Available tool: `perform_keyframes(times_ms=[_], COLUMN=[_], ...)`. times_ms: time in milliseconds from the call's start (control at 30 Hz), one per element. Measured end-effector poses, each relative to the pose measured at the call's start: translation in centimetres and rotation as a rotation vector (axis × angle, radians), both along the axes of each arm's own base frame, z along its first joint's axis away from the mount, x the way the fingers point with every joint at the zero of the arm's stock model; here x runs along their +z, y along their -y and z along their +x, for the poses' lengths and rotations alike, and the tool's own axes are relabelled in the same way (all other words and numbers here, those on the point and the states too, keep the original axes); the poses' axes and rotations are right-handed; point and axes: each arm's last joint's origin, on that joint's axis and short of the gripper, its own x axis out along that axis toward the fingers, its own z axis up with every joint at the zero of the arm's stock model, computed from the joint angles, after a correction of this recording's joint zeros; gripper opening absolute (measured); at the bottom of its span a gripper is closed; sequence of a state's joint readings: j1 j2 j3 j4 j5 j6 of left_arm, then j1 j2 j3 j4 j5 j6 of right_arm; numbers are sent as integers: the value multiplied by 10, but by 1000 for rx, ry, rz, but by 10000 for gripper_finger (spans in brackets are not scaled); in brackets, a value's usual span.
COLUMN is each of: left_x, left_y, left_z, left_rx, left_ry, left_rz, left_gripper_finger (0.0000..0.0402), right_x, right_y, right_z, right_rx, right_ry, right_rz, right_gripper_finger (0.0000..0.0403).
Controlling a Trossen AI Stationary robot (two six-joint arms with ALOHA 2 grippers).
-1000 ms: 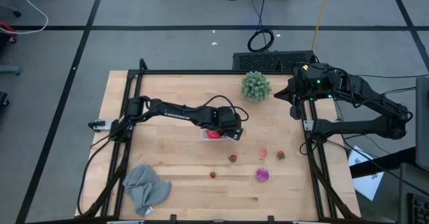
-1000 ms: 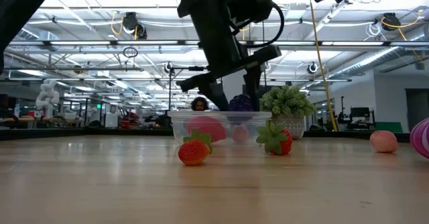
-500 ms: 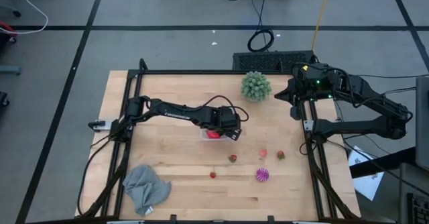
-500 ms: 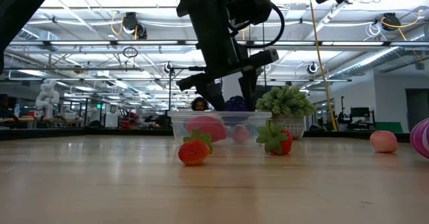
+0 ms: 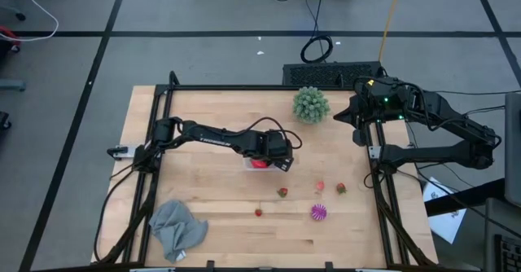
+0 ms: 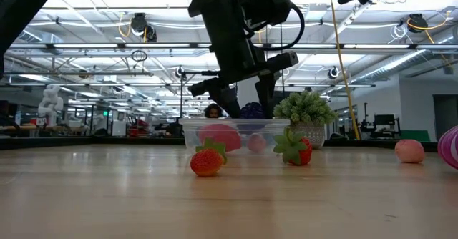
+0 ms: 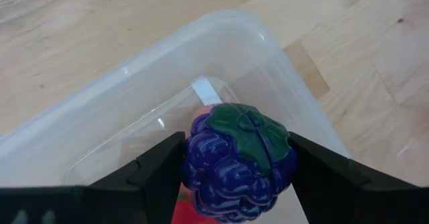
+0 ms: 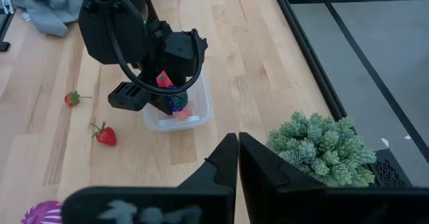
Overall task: Pick and placing Produce into tupperware
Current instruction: Put the purple grapes into the transparent bin
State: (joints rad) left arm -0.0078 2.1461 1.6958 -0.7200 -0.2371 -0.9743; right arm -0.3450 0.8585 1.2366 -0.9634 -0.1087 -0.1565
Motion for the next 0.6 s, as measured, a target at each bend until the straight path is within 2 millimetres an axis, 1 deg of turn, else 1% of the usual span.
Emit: perform_keyframes(times_ms=[100,300,600], left_x=[-3,-18,-15], left_y=[0,0,-1], left_z=[0,4,5], left_rx=[0,-1,-17], left_ry=[-17,-34,-17], left_rz=[0,-11,4], left_gripper_finger=[248,248,248], right_x=[0,0,0], right_y=[0,0,0], right_z=[0,0,0], right_rx=[-8,-8,-8], right_ry=[2,3,-1], right_rz=[10,10,11], right_gripper_finger=[4,4,4])
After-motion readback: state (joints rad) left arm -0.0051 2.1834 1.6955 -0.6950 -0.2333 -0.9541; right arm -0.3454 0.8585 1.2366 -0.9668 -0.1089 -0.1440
